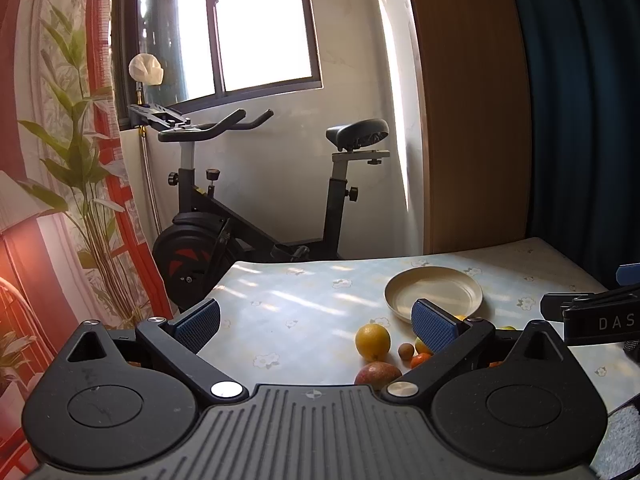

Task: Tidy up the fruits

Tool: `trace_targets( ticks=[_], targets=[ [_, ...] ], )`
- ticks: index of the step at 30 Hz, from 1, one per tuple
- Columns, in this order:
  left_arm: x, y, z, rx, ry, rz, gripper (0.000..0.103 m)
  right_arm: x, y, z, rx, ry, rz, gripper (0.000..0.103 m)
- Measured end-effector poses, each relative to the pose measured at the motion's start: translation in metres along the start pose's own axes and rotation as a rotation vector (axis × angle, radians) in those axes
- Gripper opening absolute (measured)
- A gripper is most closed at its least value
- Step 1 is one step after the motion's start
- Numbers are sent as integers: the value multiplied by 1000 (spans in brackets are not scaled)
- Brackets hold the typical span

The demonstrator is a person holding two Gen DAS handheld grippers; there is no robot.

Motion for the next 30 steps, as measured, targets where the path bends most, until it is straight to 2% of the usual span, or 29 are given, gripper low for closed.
trace_targets(
  ticks=[30],
  targets=[
    [-2, -3, 0, 1, -22, 10, 103, -1, 1, -1, -4, -9, -4, 103]
  ],
)
Point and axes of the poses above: each gripper's, at about its wrist camera, not at the fingertips, and x roughly the way its jaws point, y to its left, z to its top, the point moved 1 cm from there along x, roughly the way its jaws point, and after that the axes turned 15 degrees about -y, right-handed, at the moved point
